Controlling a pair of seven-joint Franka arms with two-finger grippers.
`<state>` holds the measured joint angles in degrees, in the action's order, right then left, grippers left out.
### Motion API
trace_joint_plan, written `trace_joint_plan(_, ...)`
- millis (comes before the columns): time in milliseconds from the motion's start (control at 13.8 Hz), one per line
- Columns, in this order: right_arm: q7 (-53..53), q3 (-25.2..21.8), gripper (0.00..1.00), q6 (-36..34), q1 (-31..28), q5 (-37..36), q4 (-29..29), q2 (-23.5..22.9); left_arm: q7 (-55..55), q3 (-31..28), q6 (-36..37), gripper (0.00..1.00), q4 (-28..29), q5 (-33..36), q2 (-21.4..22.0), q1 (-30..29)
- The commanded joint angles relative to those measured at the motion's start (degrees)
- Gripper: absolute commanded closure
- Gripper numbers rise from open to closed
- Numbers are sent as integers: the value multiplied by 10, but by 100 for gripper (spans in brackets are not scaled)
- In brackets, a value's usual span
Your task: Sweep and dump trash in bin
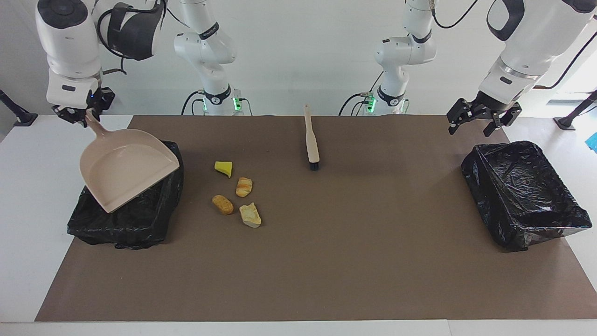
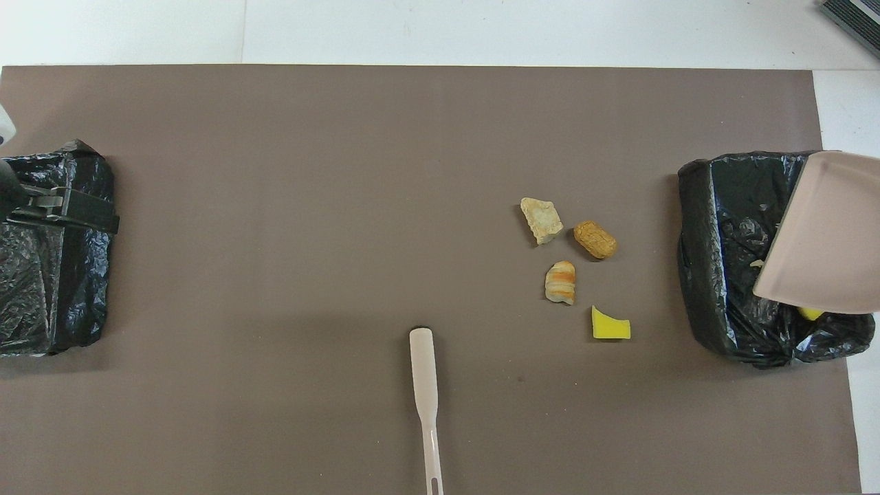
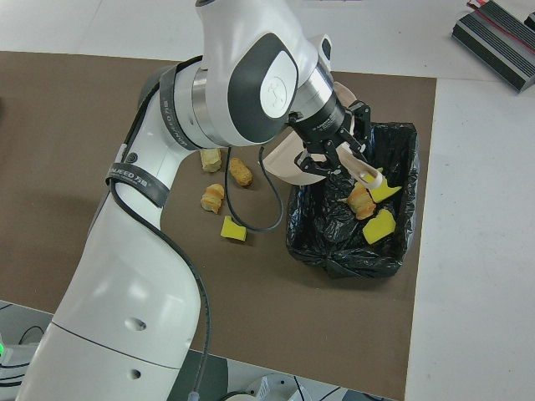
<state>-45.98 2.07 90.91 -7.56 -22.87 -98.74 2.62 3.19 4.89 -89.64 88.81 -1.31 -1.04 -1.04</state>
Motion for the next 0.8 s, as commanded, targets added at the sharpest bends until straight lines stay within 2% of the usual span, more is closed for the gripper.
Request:
trace_joint_plan(0,208,4,100,-23,53,80,-15,-4,-5,-2,-6,0,-6,10,-2,3)
trace_joint_plan(289,457,4,100,-16,139,194,-8,-47,-6,-2,-6,0,-7,10,-2,1)
trace_joint_plan(434,574,5,100,-12,196,220,13,-94,-6,-3,-6,0,-7,10,-2,1)
trace_joint_plan(579,668,5,100,20,248,248,70,-150,-6,-2,-6,0,-7,10,-2,2)
trace_joint_plan(724,706,5,100,31,273,282,105,-186,-6,-2,-6,0,-7,10,-2,1)
